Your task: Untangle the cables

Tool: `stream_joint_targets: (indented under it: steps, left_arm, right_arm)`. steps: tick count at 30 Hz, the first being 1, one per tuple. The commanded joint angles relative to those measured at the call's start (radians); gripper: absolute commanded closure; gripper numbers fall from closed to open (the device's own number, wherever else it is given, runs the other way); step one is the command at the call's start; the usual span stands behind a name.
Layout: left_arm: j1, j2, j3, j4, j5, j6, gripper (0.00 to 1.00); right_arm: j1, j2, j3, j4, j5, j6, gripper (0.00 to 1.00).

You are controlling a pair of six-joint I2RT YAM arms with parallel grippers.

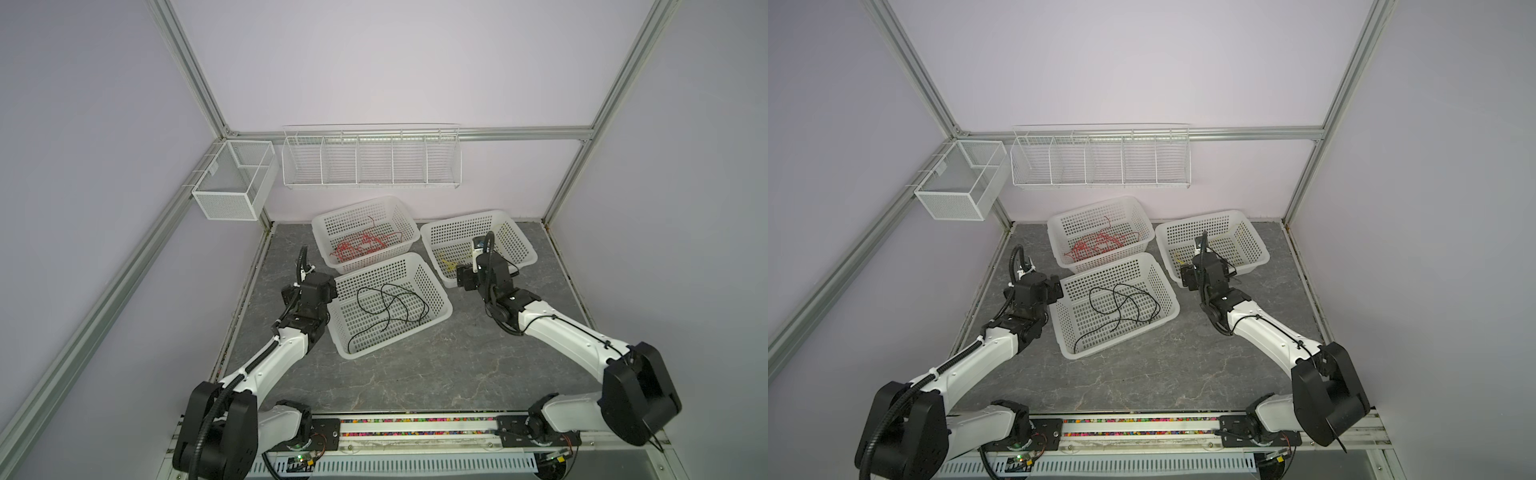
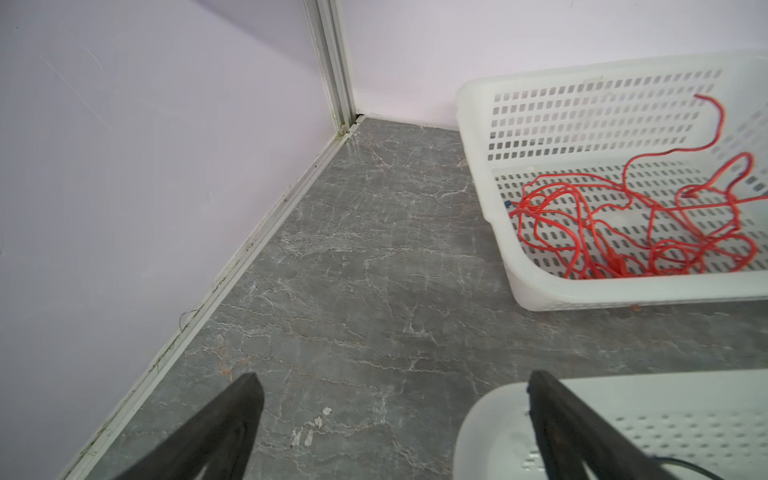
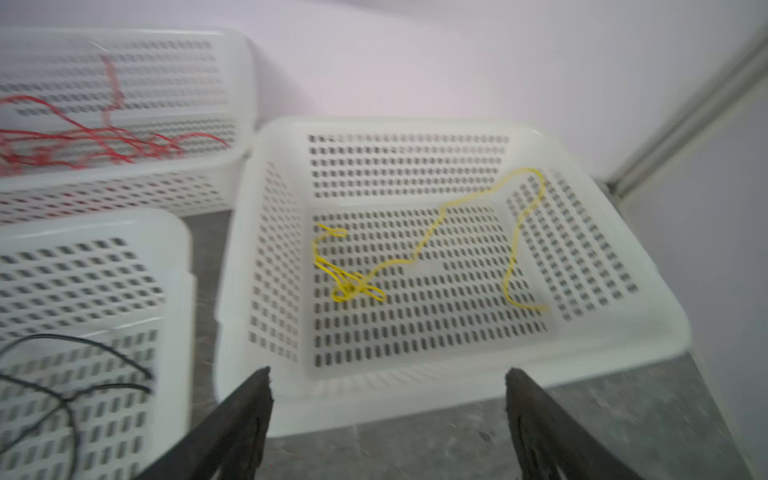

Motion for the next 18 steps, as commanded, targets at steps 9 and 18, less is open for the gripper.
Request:
stream_joint_targets:
  steps: [9,18]
  left_arm:
    - [0.076,0.109,-0.039,0.276,0.067,0.065,0.01]
    - [0.119,0.055,-0.086,0.321,0.155,0.048,0.01]
  right_arm:
    - [-0.205,-0.050,-0.233,0.258,0.112,-0.077,0.11]
    - [-0.383,-0.017,-0.410,0.528,-0.052,-0.050,0.11]
